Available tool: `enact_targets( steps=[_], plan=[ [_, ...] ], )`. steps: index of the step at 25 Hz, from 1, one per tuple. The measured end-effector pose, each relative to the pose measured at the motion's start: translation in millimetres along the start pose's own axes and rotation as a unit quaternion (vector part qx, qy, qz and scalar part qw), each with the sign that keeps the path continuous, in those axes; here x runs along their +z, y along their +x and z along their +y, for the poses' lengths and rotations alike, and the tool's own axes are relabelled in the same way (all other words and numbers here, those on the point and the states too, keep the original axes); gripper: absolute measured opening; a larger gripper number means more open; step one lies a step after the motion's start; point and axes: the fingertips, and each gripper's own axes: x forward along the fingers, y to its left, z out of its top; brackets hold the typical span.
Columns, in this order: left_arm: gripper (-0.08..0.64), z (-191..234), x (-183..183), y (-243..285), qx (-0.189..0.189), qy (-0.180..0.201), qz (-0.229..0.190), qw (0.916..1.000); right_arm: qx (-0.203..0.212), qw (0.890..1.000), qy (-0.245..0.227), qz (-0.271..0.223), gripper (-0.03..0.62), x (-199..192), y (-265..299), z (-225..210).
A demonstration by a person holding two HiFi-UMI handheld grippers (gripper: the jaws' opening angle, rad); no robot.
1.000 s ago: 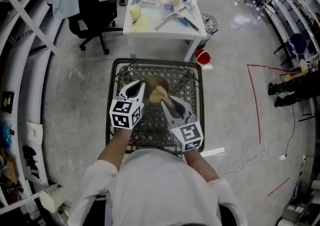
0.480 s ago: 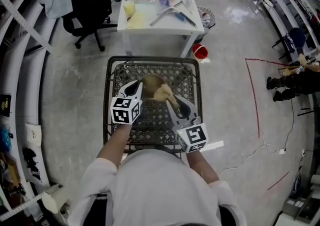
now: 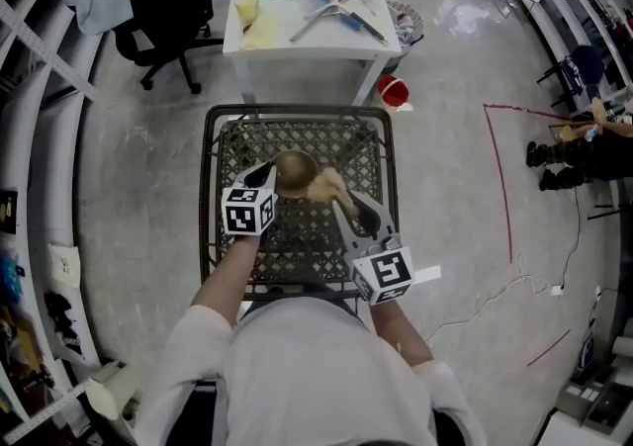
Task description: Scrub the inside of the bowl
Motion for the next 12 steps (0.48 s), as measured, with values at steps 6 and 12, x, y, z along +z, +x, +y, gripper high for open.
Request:
enact_targets(
  steps=[6,12],
  plan=[
    [0.043,10.2,-22.3,20.1,0.004,-0.028,0.030,0.9991,-0.005,1.000,0.007,0.010,0.100,-7.0,-0.3,-5.4],
    [0.043,23.8,-53.2,43.1,0.014,-0.063,0.070,0.9955,-0.007,0.999,0.017,0.026,0.100,-19.1,1.8,-10.5]
  ],
)
